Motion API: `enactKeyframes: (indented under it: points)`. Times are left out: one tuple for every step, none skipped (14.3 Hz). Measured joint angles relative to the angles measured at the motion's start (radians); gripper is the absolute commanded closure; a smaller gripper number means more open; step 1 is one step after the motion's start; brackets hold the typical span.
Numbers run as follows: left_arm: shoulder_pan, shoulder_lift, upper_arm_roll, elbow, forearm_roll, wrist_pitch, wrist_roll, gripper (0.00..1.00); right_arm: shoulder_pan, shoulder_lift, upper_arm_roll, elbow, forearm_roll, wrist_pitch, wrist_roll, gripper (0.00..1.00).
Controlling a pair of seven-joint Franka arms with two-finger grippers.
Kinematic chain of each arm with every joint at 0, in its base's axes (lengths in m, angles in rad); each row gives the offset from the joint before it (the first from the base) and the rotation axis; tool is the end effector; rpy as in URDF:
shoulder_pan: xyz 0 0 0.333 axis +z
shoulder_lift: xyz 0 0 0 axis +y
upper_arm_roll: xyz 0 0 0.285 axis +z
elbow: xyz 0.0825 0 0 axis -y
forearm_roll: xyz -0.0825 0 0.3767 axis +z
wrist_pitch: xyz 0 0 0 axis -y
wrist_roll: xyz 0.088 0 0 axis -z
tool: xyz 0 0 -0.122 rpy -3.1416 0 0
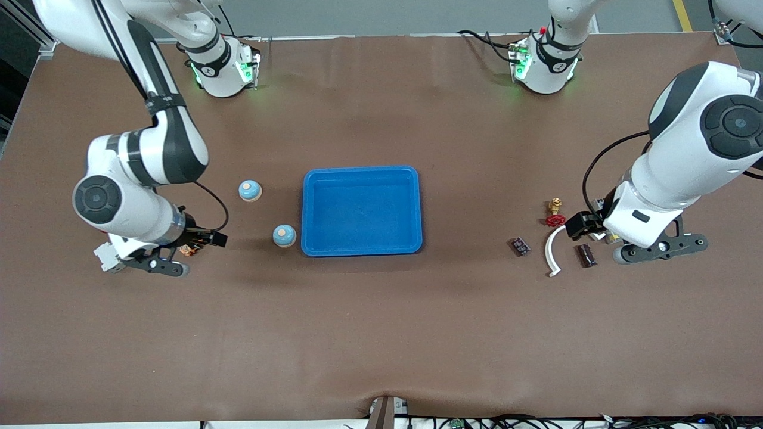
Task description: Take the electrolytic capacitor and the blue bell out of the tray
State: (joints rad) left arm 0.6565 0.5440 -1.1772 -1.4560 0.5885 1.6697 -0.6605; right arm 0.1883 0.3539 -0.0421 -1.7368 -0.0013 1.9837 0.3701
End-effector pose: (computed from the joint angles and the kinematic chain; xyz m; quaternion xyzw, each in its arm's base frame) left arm 0.6179 -0.1430 0.4735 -0.9968 -0.0674 -0.0240 0.0363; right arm 0.6117 0.0915 0.3257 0.9924 -0.1104 -0.0495 0.0213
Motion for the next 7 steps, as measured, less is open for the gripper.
enactKeyframes:
  points:
    - [0.0, 0.0, 0.0, 0.0, 0.0, 0.0, 0.0, 0.0, -0.013, -0.011, 0.0, 0.001, -0.001, -0.004, -0.034, 0.0]
    - [0.0, 0.0, 0.0, 0.0, 0.0, 0.0, 0.0, 0.0, -0.028, -0.023, 0.0, 0.001, -0.001, -0.006, -0.074, 0.0]
    - [0.0, 0.0, 0.0, 0.0, 0.0, 0.0, 0.0, 0.0, -0.042, -0.035, 0.0, 0.001, -0.001, -0.009, -0.107, 0.0]
    - [0.0, 0.0, 0.0, 0.0, 0.0, 0.0, 0.0, 0.0, -0.056, -0.047, 0.0, 0.001, -0.001, -0.016, -0.132, 0.0]
    - [0.0, 0.0, 0.0, 0.0, 0.0, 0.0, 0.0, 0.0, -0.068, -0.06, 0.0, 0.001, -0.001, -0.029, -0.15, 0.0]
    - [0.0, 0.0, 0.0, 0.0, 0.0, 0.0, 0.0, 0.0, -0.08, -0.076, 0.0, 0.002, -0.001, -0.043, -0.17, 0.0]
    - [0.0, 0.0, 0.0, 0.0, 0.0, 0.0, 0.0, 0.0, -0.093, -0.094, 0.0, 0.003, -0.001, -0.062, -0.195, 0.0]
